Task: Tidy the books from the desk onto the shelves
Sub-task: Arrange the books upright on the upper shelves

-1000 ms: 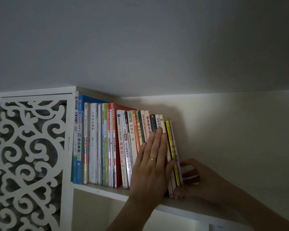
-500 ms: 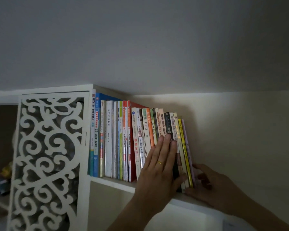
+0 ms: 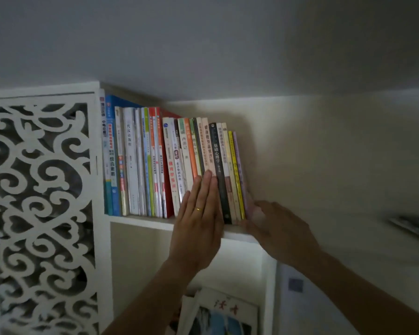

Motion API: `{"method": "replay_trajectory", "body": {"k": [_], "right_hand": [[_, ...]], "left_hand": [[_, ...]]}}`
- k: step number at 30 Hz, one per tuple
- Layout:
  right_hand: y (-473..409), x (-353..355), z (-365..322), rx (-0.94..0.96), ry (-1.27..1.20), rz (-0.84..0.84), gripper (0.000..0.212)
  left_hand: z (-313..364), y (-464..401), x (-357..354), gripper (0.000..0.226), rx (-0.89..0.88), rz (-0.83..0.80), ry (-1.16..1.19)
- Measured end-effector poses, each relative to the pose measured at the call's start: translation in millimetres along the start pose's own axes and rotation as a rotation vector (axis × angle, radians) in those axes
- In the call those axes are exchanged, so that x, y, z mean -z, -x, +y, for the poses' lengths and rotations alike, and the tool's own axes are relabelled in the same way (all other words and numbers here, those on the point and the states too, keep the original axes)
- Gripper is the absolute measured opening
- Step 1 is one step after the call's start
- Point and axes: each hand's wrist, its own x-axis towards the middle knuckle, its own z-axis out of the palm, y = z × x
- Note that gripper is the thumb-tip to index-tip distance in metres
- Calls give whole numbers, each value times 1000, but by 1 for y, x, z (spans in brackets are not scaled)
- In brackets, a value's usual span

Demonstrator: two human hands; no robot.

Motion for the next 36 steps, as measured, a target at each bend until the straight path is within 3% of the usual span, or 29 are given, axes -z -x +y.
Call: {"method": "replay_trajectory", "body": {"k": [3,5,8,11,14,18,23,27,30,33,36], "right_hand": [[29,-8,22,56,285,128,61],[46,-9,36,89,314,215,53],[72,-1,58,110,283,253,40],[101,15,78,99,324,243,46],[130,39,103,40,323,348,43],[167,90,154,-38,304,526,28],[227,153,232,-199,202,513,6],[269,197,288,-492,151,434,25],[288,226,330,-667,195,563,46],[290,245,374,-929,-166,694,43],[279,258,400,-1146,-955,503,55]], "left_hand": [[8,19,-7,58,32,-39,-67],[20,30,-11,58,94,-53,-96],[54,39,-7,62,170,19,46],[102,42,-3,59,-4,76,96],[158,31,-4,51,-157,70,153],[238,-1,-7,50,-194,54,293],[350,-24,-23,47,-260,67,412],[444,-37,-39,46,-322,54,497],[500,-53,-44,55,-353,-13,467],[542,-68,-58,63,-373,-89,392],[571,-74,-73,42,-393,-90,458]]}}
